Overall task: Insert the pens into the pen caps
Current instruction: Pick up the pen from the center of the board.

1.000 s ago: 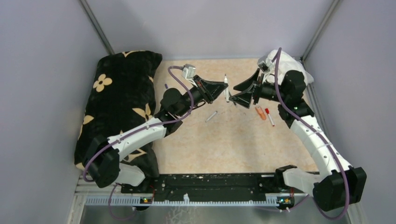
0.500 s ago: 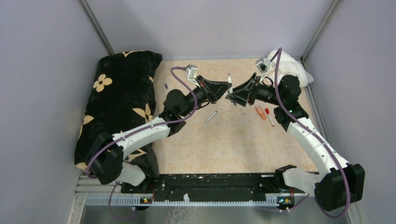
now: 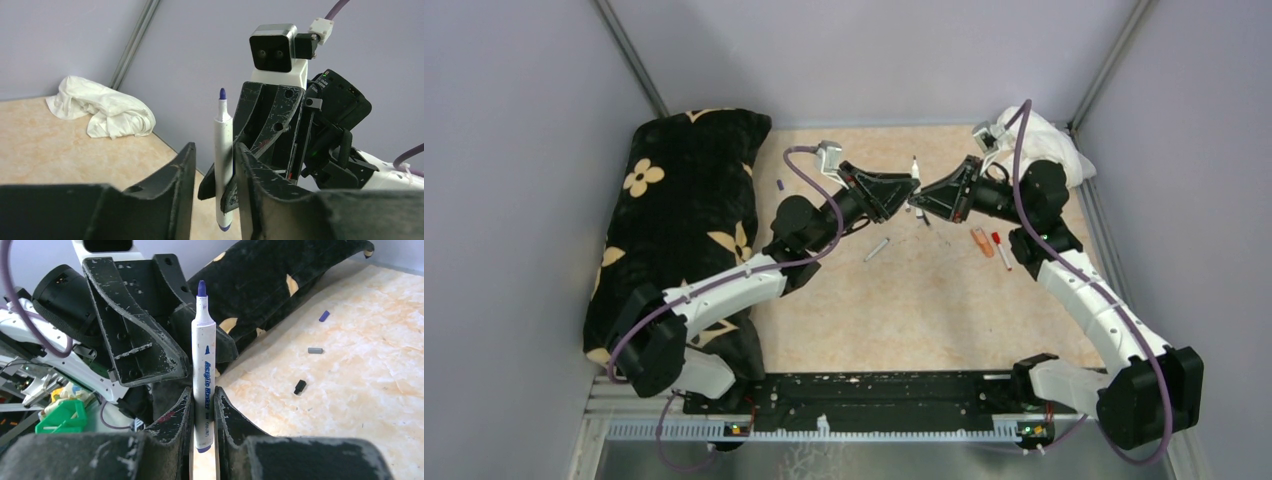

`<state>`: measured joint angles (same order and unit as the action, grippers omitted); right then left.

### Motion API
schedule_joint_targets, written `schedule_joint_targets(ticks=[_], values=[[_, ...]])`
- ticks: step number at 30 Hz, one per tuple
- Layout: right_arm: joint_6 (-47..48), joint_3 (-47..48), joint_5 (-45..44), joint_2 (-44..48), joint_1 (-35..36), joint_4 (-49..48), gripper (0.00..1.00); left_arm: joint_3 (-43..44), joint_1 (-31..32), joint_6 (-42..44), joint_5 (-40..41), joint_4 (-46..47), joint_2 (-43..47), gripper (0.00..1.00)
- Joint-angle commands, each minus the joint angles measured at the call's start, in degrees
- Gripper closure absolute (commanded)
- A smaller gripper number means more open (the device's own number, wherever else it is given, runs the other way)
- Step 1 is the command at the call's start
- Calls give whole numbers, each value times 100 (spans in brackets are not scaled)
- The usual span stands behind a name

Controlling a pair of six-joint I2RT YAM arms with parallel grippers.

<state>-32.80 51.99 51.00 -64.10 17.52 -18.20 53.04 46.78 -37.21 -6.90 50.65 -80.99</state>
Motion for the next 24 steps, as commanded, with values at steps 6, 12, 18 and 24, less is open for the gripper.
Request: schedule_joint_targets(ticks=[6, 12, 18, 24], values=[[555, -83, 832, 170, -224, -123, 100, -608, -385, 1086, 113, -915, 1140, 20], [1141, -149, 930, 302, -461, 385, 100, -240, -1765, 1174, -600, -3124, 1381, 6], [1359, -252, 923, 345, -572, 520, 100, 801, -2810, 1156, -1390, -4812, 329, 6], [1495, -276, 889, 374, -598, 615, 100, 1815, -3184, 1290, -231, -6016, -892, 15]])
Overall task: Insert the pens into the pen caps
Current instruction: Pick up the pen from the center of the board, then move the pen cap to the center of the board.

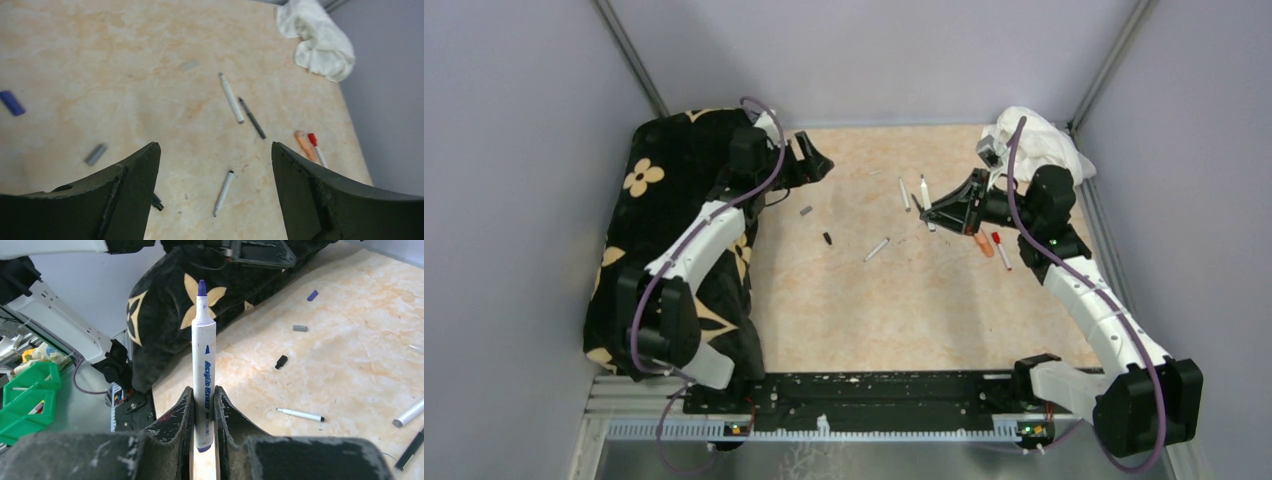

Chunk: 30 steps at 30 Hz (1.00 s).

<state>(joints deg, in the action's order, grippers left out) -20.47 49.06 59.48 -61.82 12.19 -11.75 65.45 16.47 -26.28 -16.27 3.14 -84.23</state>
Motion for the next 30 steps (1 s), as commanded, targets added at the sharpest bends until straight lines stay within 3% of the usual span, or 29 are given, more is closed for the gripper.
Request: schedule_joint_targets(ticks=[1, 3, 7, 10, 18, 30], values=[[285, 10, 31, 144, -73, -10, 100, 729, -167, 221, 1091, -1422, -741, 16], [293, -9, 20, 146, -90, -3, 100, 1143, -187, 237, 1897, -1775, -1135, 25], [298, -27, 1, 136, -119, -10, 100, 2109, -256, 207, 3065, -2643, -2149, 53], [304, -20, -7, 111, -129, -20, 100, 2696, -337, 313, 3384, -2995, -2871, 59], [373, 3, -16, 31, -163, 32, 100, 3435, -706, 492, 3277, -3089, -4028, 57], [383, 42, -25, -84, -195, -3, 100, 4181, -777, 537, 3124, -3294, -4769, 57]])
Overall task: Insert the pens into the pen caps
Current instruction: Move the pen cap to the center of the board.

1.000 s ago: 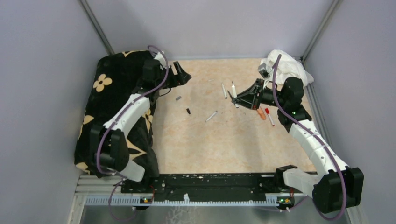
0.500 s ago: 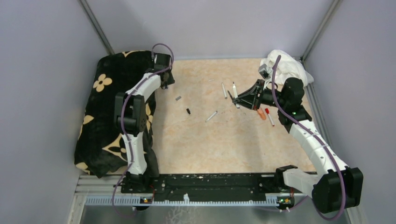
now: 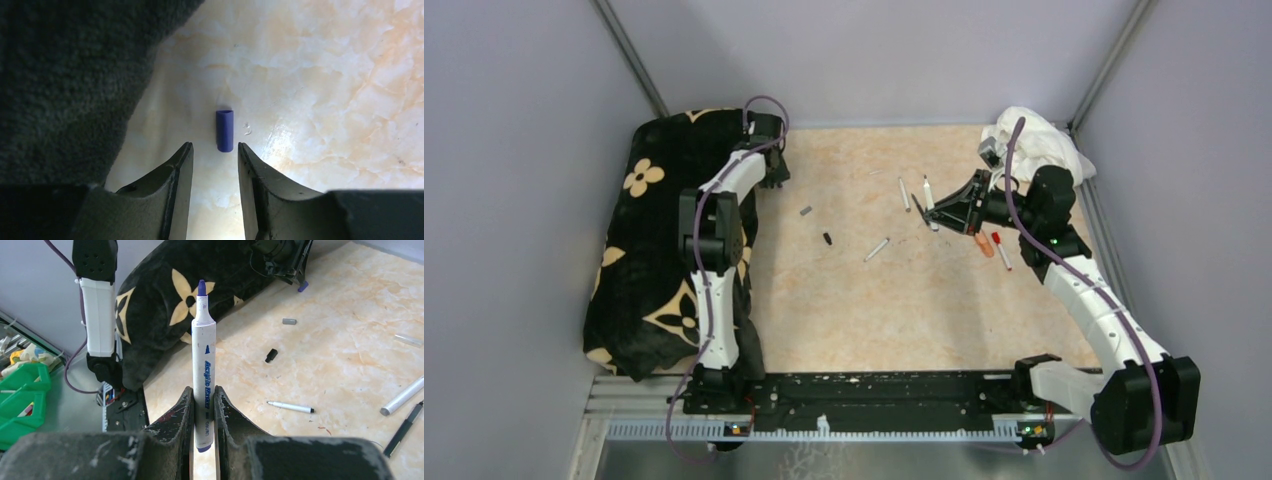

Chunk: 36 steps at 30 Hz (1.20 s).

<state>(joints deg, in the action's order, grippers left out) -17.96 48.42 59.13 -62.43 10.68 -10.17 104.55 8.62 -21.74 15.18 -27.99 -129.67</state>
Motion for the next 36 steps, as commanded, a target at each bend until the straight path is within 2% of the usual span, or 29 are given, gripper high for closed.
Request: schedule_joint_targets(ticks=[1, 8, 16, 21, 26, 36], values=[[129, 106, 8, -28, -50, -160, 100, 302, 8, 82, -24, -194, -269, 57], [126, 115, 10, -43, -57, -178, 100, 416, 0, 64, 14, -208, -448, 58], [117, 123, 28, -2, -82, -169, 100, 697, -36, 75, -174, -458, -750, 73], [107, 110, 27, 36, -102, -178, 100, 477, -49, 111, -202, -469, -713, 72], [73, 84, 52, 48, -107, -217, 100, 455, -135, 60, -166, -415, -740, 66], [51, 82, 66, 90, -109, -226, 100, 680, -291, -108, -193, -426, -919, 69]])
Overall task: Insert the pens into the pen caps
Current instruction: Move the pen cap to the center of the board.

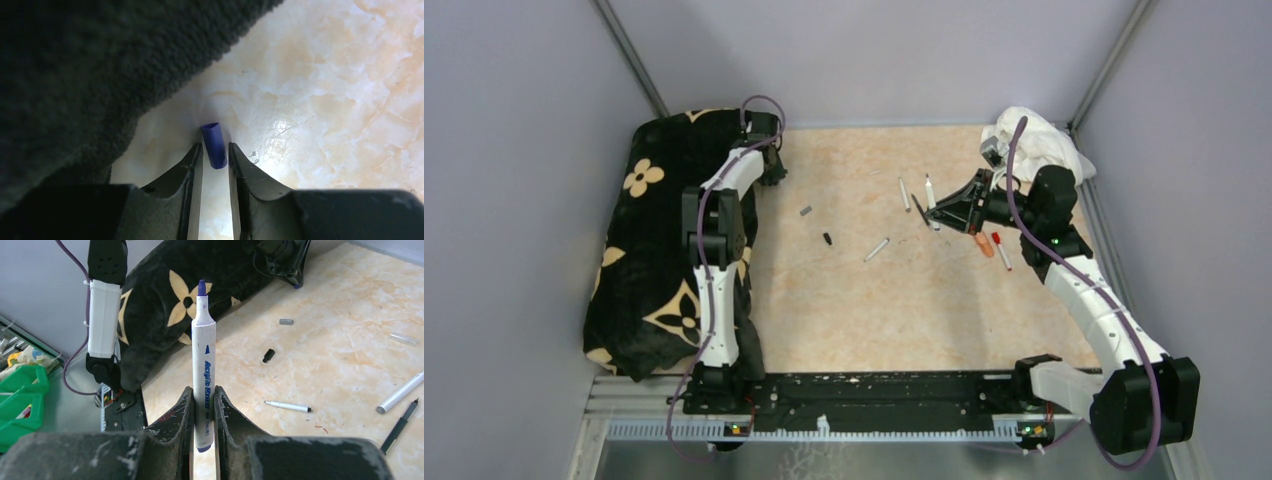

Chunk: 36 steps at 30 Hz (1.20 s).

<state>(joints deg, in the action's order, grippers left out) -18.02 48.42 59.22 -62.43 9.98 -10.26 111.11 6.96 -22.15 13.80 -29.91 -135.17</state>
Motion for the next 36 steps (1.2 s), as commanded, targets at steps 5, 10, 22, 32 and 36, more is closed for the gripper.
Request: schedule_joint_targets(ticks=[5, 10, 22, 32, 36], values=[[53, 86, 72, 91, -40, -228, 100, 21, -125, 16, -132, -232, -394, 79], [51, 101, 81, 92, -41, -231, 100, -16, -117, 128, -673, -563, -354, 93], [200, 117, 190, 109, -40, -77, 100, -3498, 231, 591, -1816, -26, 2138, 97], [608, 112, 299, 151, -41, 278, 100, -5571, 1372, 937, -2659, 618, 3904, 97], [935, 164, 342, 208, -47, 626, 100, -5788, 2026, 1323, -2719, 927, 4095, 96]])
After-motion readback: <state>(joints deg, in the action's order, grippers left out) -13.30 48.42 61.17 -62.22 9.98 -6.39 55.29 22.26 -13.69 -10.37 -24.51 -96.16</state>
